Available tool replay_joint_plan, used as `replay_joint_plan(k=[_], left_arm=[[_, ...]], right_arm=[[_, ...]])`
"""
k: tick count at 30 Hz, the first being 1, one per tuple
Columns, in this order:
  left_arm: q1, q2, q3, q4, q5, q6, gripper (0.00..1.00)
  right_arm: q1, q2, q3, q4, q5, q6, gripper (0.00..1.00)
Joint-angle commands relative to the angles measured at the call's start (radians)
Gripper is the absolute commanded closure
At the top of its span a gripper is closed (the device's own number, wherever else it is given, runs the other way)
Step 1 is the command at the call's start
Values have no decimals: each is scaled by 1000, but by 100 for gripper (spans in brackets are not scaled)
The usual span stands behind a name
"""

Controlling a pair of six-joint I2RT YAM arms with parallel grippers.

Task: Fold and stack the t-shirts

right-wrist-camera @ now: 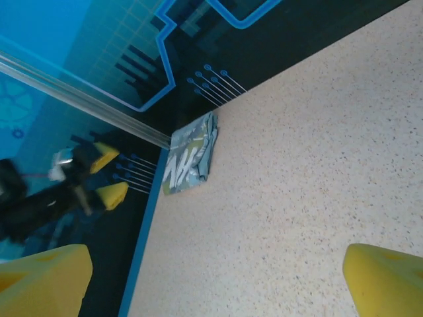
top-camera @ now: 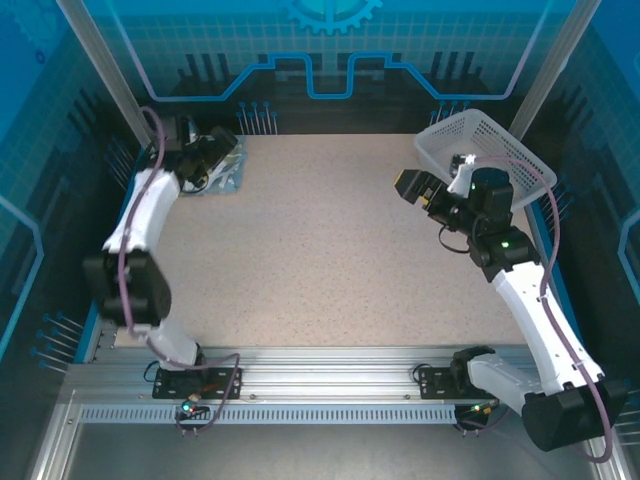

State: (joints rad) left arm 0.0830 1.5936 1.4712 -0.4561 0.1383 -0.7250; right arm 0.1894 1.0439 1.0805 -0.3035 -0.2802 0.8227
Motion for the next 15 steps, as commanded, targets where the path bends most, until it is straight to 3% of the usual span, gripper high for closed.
replay_joint_plan(k=[1,3,9,12,15], left_arm=[[-6,-145,-189,68,-40,-146,1],[-38,-257,-251,64,-80,-135,1],[-137,-489,-282,-171,-339,-37,1],[-158,-573,-325,-280,-534,-66,1],[-166,-698,-529,-93,-561,190,1]], right_arm=[[-17,72,148,-192,-72,-50,0],[-13,86,170,-198,-137,-82,0],[-19,-15,153,-221,-25,-126,0],[-19,-4,220,-408,118,-153,0],[-11,-25,194,-482,381,-179,0]])
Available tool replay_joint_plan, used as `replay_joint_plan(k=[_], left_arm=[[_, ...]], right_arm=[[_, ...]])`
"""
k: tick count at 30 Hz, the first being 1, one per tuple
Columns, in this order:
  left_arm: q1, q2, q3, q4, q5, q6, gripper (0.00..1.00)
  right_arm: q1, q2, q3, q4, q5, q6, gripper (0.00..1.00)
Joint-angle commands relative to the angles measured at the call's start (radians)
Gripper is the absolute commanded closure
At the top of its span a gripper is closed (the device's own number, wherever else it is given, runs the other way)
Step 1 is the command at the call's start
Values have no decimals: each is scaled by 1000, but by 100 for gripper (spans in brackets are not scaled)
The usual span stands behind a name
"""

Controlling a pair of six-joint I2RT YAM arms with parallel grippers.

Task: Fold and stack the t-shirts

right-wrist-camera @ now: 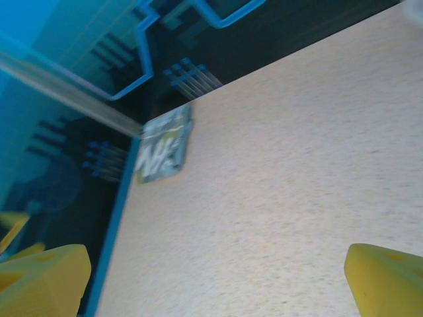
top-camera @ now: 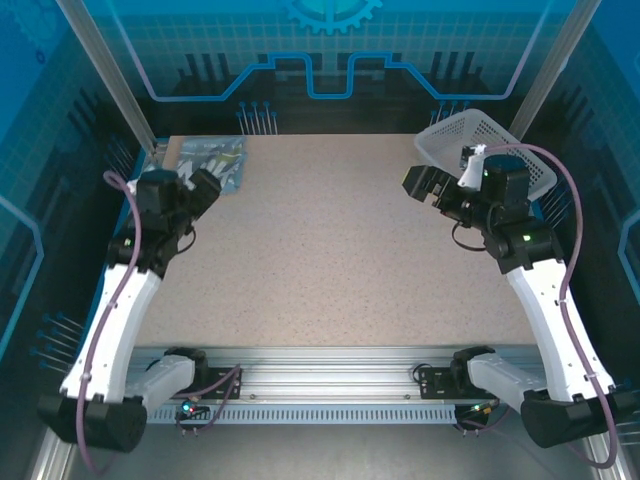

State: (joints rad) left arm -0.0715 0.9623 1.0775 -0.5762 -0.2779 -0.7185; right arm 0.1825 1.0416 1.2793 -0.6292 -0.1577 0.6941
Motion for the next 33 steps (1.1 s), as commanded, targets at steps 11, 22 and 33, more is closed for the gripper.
replay_joint_plan(k=[11,22,33], left_arm=[[4,-52,-769,863,-48,588,1],[94,415,-703,1329,42,611,1],[87,571,-760,1586,146,667,1]], right_arm=[[26,-150,-784,628,642,-521,0],[-65,181,-902,1134,506,-586,0],[-116,441,-901,1459,378,-637,0]])
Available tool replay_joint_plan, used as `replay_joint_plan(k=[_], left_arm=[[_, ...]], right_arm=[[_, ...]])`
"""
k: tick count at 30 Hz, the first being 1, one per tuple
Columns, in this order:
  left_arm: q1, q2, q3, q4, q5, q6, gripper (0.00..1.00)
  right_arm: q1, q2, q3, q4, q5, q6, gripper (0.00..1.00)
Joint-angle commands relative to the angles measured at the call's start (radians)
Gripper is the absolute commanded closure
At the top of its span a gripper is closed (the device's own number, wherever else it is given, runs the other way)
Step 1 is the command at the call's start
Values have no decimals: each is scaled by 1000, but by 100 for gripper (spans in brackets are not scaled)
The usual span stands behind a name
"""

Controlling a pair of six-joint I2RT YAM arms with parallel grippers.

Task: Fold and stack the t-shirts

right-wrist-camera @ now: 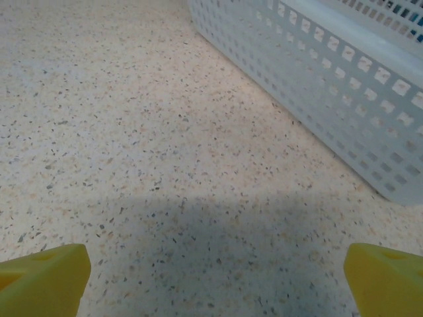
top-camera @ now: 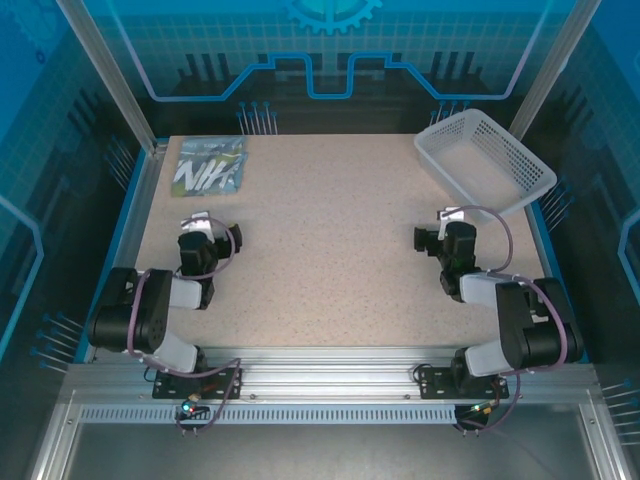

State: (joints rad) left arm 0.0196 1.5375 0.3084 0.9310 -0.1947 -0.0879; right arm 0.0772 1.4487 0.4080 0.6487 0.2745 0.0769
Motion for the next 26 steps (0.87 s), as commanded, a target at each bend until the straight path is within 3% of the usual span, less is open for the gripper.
replay_joint_plan(k=[1,2,4,15,20,26], left_arm=[[-4,8,34,61,72,43,1],[-5,0,59,-7,69,41,1],[-5,7,56,11,68,43,1],[-10,5,57,2,64,47,1],[-12,5,59,-1,63,50,1],[-15,4,60,-3,61,53,1]], right_arm=[[-13,56,-48,250,-53,-26,0],[-15,39,-24,165,-68,-21,0],[-11,50,-3,150,-82,-33,0],[-1,53,4,140,-73,-48,0],[-10,55,28,100,-160,-70,0],[-14,53,23,104,-166,-70,0]])
